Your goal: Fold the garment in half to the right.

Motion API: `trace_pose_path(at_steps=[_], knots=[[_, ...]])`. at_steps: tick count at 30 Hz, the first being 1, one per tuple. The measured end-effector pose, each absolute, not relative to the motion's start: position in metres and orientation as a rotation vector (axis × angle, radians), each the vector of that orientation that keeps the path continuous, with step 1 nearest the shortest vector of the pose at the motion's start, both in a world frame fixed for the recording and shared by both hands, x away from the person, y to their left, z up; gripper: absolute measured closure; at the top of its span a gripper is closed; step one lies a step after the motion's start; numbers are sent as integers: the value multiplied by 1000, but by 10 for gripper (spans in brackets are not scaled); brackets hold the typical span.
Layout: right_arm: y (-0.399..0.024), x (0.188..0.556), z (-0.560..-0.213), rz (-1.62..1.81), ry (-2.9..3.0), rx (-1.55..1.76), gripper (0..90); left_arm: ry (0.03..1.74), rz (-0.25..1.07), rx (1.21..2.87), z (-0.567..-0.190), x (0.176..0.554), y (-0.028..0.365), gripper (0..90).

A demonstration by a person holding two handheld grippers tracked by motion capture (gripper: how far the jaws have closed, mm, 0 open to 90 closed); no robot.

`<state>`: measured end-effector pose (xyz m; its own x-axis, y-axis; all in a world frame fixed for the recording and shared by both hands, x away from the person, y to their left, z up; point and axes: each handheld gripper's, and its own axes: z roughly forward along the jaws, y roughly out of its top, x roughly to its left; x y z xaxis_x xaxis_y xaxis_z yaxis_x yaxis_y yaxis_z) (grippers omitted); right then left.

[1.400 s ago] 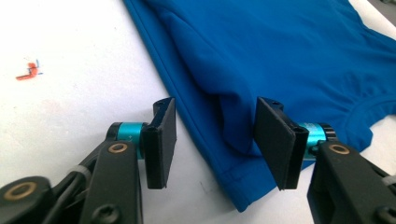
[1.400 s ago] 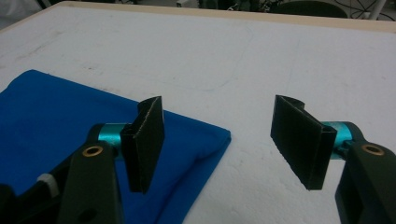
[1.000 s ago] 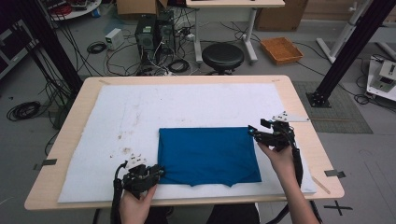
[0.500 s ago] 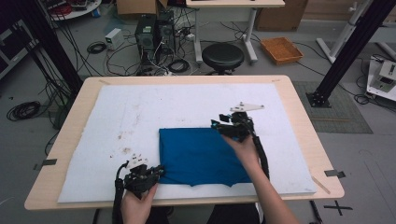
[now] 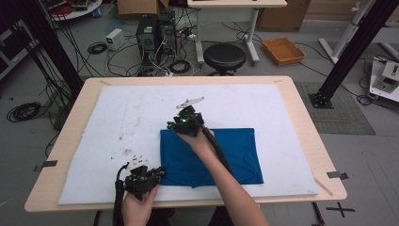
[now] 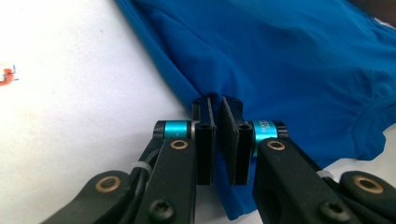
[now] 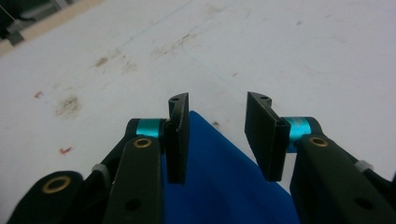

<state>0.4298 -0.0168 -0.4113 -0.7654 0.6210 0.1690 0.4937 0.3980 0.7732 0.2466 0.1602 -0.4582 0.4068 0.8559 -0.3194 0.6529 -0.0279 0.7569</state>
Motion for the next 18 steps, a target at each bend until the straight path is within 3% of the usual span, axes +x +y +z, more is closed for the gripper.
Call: trace_pose_path(at_steps=[10, 14, 18], knots=[[35, 444, -437, 1108, 2592, 980, 653, 1314, 265, 1746, -459, 247, 162, 836], [40, 444, -441, 1043, 2600, 948, 713, 1315, 270, 1750, -459, 247, 161, 835], [40, 443, -440, 1020, 2603, 907, 828, 1313, 274, 1755, -458, 247, 161, 836]])
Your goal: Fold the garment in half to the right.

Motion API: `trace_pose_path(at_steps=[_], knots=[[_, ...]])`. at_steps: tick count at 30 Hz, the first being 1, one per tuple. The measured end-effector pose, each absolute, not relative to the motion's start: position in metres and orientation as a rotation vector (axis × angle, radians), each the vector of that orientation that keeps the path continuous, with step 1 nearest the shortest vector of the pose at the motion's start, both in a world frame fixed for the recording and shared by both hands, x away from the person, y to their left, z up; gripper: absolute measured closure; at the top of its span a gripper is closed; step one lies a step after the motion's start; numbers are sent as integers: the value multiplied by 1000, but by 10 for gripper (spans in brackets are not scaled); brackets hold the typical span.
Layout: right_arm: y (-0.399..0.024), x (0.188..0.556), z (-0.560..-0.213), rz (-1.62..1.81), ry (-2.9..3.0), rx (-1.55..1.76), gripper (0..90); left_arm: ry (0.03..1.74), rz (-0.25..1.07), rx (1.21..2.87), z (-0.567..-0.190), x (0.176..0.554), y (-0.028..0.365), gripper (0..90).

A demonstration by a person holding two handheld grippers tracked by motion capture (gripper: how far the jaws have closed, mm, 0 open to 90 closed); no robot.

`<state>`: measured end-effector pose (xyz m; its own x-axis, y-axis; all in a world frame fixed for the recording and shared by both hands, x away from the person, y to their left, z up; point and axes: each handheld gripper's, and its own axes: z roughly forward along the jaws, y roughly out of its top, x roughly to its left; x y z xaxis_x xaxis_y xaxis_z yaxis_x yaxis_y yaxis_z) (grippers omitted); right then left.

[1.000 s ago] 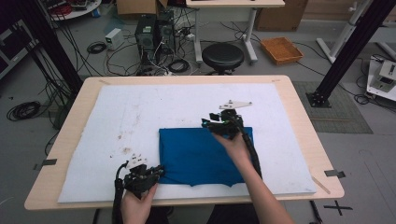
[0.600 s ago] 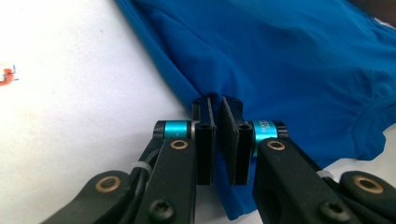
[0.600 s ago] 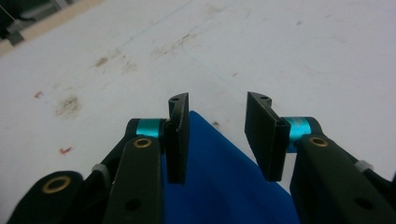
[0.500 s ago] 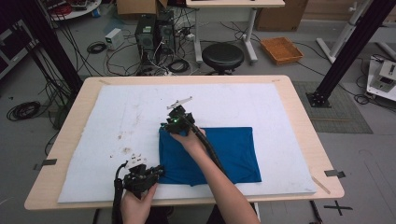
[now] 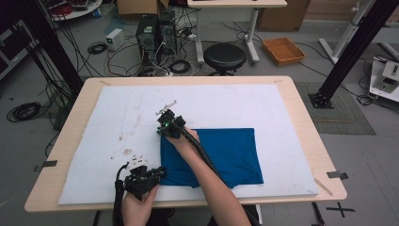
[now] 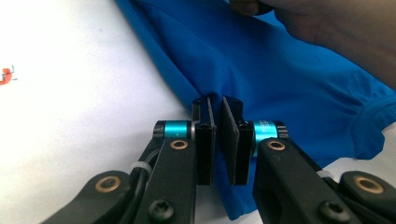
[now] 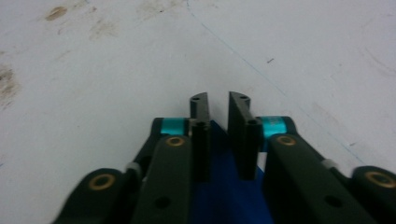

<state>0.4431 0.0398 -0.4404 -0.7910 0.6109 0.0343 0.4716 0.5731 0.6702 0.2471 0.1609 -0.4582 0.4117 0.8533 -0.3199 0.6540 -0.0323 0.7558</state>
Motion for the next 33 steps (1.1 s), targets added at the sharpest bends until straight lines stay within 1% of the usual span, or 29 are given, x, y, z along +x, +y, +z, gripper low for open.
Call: trace_pose_path(at_steps=[2, 5, 23, 29, 33], knots=[[40, 442, -440, 1018, 2602, 885, 862, 1315, 277, 1755, -458, 247, 161, 836], [39, 441, -436, 1039, 2594, 883, 872, 1317, 281, 1758, -457, 247, 161, 838], [4, 441, -403, 1282, 2532, 918, 875, 1244, 314, 1742, -441, 242, 157, 848], [-15, 442, -391, 1363, 2520, 926, 874, 1189, 312, 1747, -427, 242, 148, 848], [-34, 441, -380, 1410, 2504, 927, 874, 1135, 282, 1749, -414, 244, 131, 849]])
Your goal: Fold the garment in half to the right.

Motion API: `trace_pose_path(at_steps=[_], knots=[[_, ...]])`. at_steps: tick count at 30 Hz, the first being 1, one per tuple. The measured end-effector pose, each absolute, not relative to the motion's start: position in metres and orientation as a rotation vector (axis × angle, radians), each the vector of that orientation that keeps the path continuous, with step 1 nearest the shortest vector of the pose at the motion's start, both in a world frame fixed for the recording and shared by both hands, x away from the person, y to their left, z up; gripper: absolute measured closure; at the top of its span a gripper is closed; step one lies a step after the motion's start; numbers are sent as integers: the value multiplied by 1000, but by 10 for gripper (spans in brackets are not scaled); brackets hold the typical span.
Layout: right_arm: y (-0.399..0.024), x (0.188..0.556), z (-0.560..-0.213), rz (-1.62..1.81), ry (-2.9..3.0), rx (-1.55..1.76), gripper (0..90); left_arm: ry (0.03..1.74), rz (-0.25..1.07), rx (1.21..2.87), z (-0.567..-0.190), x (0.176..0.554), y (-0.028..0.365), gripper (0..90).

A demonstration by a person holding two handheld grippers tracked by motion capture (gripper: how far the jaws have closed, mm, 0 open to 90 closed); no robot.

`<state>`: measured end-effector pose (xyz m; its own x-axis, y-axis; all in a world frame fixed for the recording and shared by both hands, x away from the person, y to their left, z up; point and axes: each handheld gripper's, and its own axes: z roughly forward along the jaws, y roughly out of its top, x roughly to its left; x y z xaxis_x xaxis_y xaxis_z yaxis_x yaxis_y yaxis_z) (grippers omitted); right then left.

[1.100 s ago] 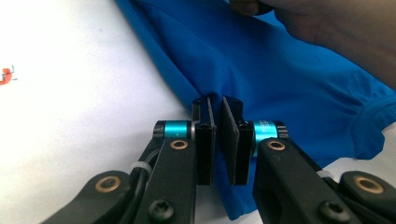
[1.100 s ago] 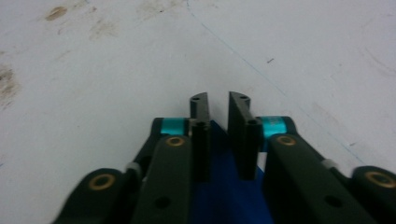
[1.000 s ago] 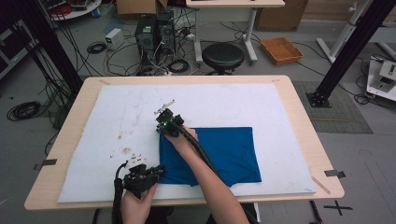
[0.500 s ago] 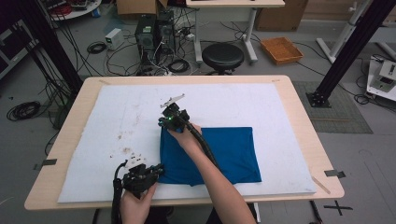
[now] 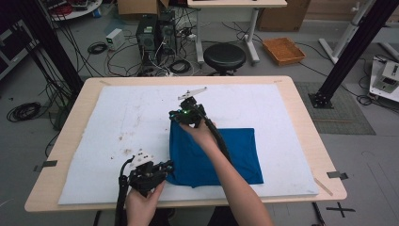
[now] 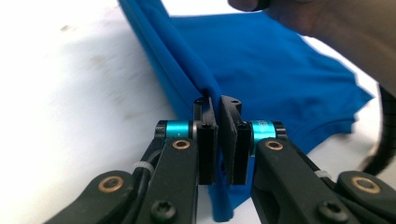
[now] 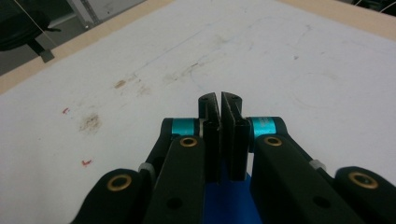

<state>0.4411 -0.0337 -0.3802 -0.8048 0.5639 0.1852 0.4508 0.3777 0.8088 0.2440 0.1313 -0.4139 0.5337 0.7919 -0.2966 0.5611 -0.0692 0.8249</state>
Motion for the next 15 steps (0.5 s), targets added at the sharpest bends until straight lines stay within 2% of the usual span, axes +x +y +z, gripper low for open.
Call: trace_pose_path(at_steps=[15], knots=[[-127, 444, -358, 1457, 2430, 1009, 875, 970, 204, 1775, -395, 260, 54, 850]])
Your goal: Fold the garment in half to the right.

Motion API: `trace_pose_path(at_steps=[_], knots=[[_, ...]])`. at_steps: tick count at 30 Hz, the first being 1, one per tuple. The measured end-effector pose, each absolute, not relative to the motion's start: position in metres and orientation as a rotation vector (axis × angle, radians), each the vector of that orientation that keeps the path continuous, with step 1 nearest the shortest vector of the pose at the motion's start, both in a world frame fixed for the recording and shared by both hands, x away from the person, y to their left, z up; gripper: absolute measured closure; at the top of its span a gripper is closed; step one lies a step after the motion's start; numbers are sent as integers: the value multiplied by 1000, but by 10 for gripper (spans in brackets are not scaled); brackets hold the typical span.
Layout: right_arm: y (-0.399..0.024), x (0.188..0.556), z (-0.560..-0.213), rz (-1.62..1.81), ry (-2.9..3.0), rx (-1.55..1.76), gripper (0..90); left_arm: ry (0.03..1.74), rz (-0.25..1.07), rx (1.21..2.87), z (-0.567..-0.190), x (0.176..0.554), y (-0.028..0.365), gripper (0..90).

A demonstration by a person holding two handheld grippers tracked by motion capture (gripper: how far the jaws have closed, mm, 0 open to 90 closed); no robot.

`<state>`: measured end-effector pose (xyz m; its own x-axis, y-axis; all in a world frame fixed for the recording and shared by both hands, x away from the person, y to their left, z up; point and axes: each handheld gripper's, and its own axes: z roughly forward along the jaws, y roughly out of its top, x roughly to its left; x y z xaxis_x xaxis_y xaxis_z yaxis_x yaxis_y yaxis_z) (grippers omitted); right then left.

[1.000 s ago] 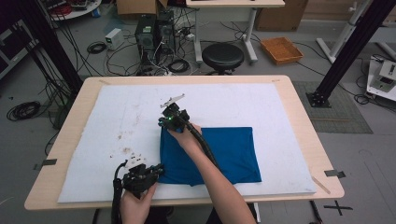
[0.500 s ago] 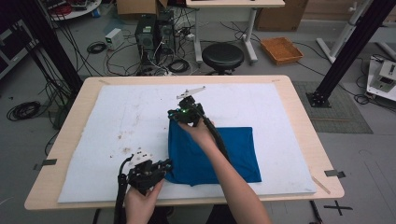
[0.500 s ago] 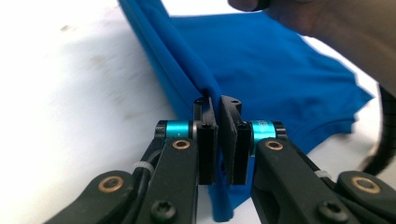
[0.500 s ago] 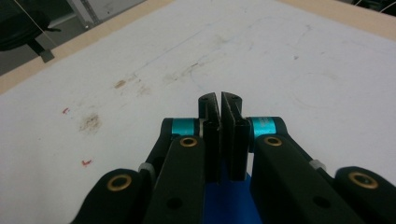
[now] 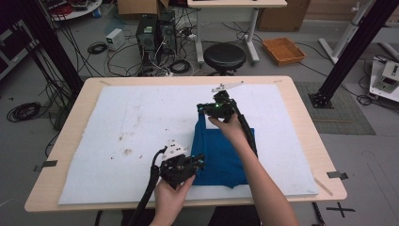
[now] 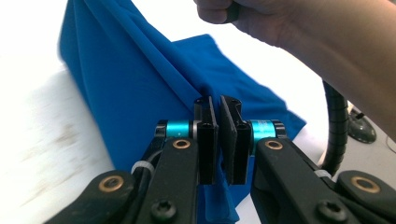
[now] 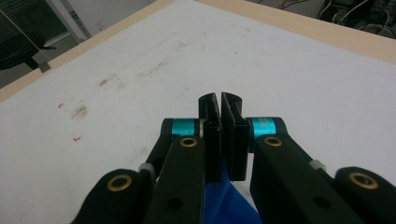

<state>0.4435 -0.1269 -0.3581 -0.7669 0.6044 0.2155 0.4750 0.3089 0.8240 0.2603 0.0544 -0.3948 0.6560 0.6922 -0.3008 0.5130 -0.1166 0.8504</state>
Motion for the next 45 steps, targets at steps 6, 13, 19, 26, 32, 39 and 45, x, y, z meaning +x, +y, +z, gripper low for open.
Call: trace_pose_path(at_steps=[6, 13, 19, 26, 32, 39, 45], knots=[[-165, 444, -358, 1442, 2417, 1032, 875, 931, 166, 1781, -396, 266, 25, 850], [-199, 443, -362, 1393, 2415, 1060, 875, 902, 106, 1779, -401, 272, -11, 850], [-224, 444, -369, 1355, 2415, 1091, 874, 892, 52, 1785, -412, 278, -40, 851], [-250, 445, -383, 1261, 2424, 1136, 875, 871, 35, 1826, -422, 283, -69, 851], [-263, 443, -393, 1179, 2402, 1157, 874, 836, -33, 1817, -430, 288, -82, 772], [-272, 438, -400, 1028, 2354, 1228, 799, 722, -52, 1801, -422, 281, -77, 502], [-273, 427, -392, 1021, 2280, 1276, 712, 709, 31, 1789, -403, 279, -41, 485]])
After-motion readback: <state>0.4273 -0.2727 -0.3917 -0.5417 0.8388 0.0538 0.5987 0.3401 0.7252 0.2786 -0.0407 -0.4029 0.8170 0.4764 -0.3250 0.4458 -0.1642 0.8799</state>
